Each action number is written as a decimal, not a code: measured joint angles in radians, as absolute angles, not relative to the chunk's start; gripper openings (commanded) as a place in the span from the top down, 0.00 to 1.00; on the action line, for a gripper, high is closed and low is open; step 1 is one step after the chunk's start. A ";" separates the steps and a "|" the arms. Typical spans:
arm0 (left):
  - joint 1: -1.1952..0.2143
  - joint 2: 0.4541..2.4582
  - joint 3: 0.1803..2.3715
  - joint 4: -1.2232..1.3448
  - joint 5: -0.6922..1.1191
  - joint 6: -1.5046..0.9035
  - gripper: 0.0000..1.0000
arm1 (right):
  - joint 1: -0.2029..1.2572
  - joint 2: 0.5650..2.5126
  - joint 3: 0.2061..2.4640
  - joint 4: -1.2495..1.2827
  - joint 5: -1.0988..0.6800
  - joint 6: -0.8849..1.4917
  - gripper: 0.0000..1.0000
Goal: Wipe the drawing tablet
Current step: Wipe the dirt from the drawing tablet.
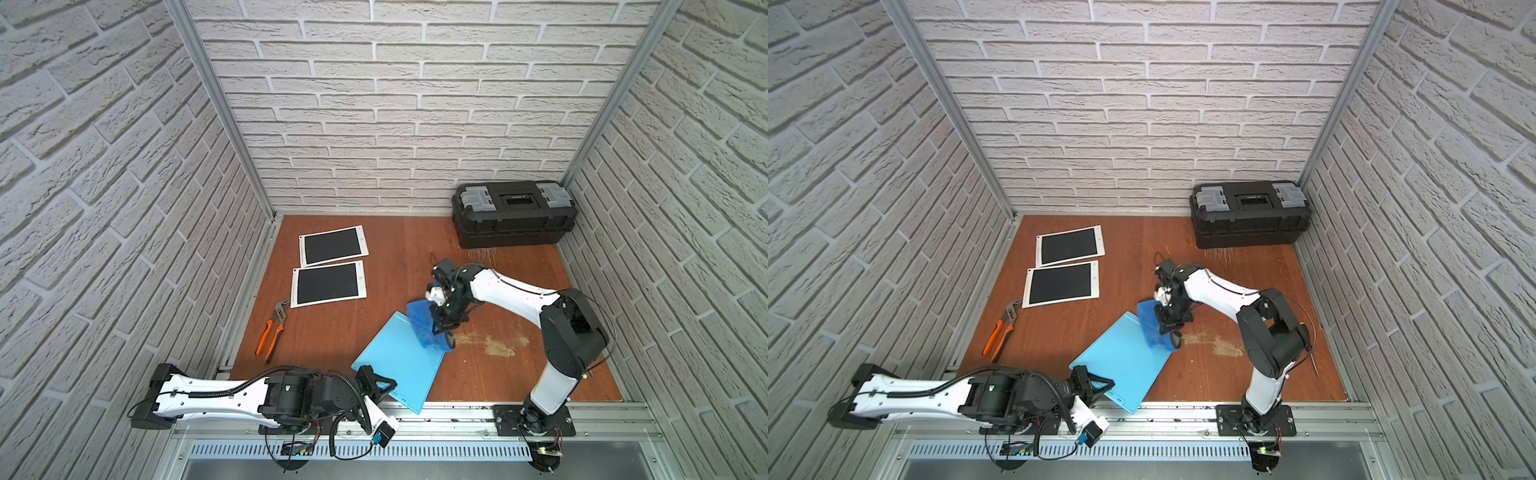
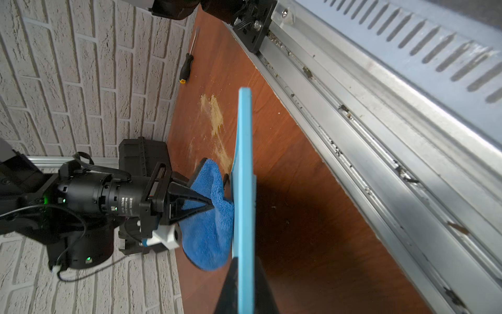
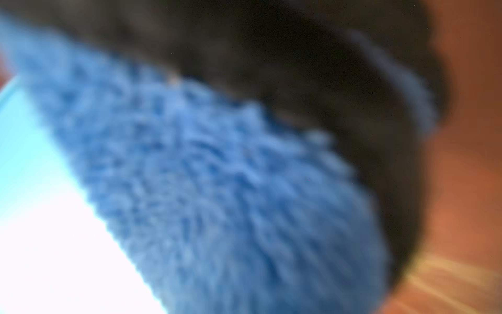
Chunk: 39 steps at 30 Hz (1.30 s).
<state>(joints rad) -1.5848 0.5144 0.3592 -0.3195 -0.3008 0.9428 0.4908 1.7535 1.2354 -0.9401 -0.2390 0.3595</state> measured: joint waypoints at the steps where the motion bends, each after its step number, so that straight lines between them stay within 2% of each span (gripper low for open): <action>1: -1.585 0.514 0.359 -0.319 -0.302 0.943 1.00 | 0.472 1.749 1.245 -0.947 -0.203 0.363 0.98; 3: -1.585 0.514 0.359 -0.319 -0.303 0.943 1.00 | 0.473 1.722 1.268 -0.957 -0.165 0.363 0.98; 6: -1.585 0.514 0.359 -0.318 -0.305 0.944 1.00 | 0.562 1.656 1.290 -0.946 -0.195 0.340 0.98; 12: -1.585 0.514 0.359 -0.315 -0.306 0.945 1.00 | 0.823 1.574 1.257 -0.868 -0.460 0.266 0.97; 15: -1.585 0.516 0.359 -0.315 -0.306 0.946 1.00 | 0.883 1.609 1.232 -0.875 -0.509 0.245 0.98; 18: -1.585 0.521 0.359 -0.324 -0.301 0.945 1.00 | 0.838 1.711 1.242 -0.883 -0.461 0.260 0.98; 21: -1.585 0.524 0.359 -0.336 -0.298 0.943 1.00 | 0.692 1.819 1.243 -0.875 -0.349 0.322 0.98; 24: -1.585 0.522 0.359 -0.320 -0.304 0.945 1.00 | 0.542 1.848 1.240 -0.868 -0.175 0.367 0.98; 26: -1.585 0.522 0.359 -0.314 -0.307 0.945 1.00 | 0.494 1.831 1.240 -0.870 -0.111 0.379 0.98; 29: -1.585 0.522 0.359 -0.314 -0.309 0.946 1.00 | 0.533 1.759 1.240 -0.868 -0.097 0.369 0.97; 32: -1.585 0.522 0.359 -0.314 -0.310 0.947 1.00 | 0.644 1.639 1.241 -0.860 -0.147 0.337 0.97; 36: -1.585 0.522 0.359 -0.313 -0.310 0.947 1.00 | 0.765 1.481 1.227 -0.833 -0.321 0.308 0.97; 39: -1.585 0.522 0.359 -0.313 -0.310 0.949 1.00 | 0.801 1.391 1.160 -0.804 -0.453 0.302 0.97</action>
<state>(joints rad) -1.5852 0.5220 0.3592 -0.3130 -0.3103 0.9489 0.8013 1.3911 1.1599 -0.8036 -0.4526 0.3019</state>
